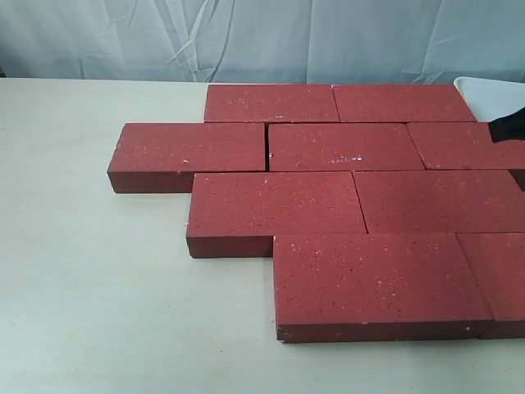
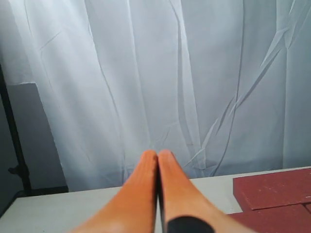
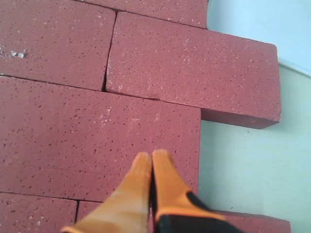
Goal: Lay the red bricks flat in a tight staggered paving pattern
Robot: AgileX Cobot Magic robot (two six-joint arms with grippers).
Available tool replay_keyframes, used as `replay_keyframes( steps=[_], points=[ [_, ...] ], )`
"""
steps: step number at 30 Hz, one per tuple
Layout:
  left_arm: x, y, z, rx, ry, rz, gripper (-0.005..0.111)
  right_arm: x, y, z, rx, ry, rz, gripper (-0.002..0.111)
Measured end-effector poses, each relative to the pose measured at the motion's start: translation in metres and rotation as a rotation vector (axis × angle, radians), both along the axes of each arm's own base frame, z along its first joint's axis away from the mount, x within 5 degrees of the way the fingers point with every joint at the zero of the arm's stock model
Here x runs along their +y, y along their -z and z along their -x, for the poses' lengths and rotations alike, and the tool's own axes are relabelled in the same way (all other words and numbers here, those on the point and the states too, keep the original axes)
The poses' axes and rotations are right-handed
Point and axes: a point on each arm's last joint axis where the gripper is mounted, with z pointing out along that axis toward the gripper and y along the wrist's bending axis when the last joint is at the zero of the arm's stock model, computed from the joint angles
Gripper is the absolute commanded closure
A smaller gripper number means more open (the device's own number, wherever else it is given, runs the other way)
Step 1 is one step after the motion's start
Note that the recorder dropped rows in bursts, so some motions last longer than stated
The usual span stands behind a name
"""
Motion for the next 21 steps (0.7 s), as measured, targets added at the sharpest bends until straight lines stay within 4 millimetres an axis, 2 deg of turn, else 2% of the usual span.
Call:
replay_keyframes(
  steps=[6,17,20,21],
  points=[
    [0.0,0.002,0.015,0.0,0.01,0.016,0.106,0.0,0.0,0.0,0.0,0.0,0.0,0.109],
    [0.002,0.002,0.017,-0.011,-0.01,-0.077,0.106,0.0,0.0,0.0,0.0,0.0,0.0,0.109],
    [0.002,0.012,0.016,0.036,-0.01,-0.091,0.106,0.0,0.0,0.0,0.0,0.0,0.0,0.109],
    [0.002,0.02,0.017,0.061,-0.011,-0.088,0.106,0.0,0.0,0.0,0.0,0.0,0.0,0.109]
  ],
)
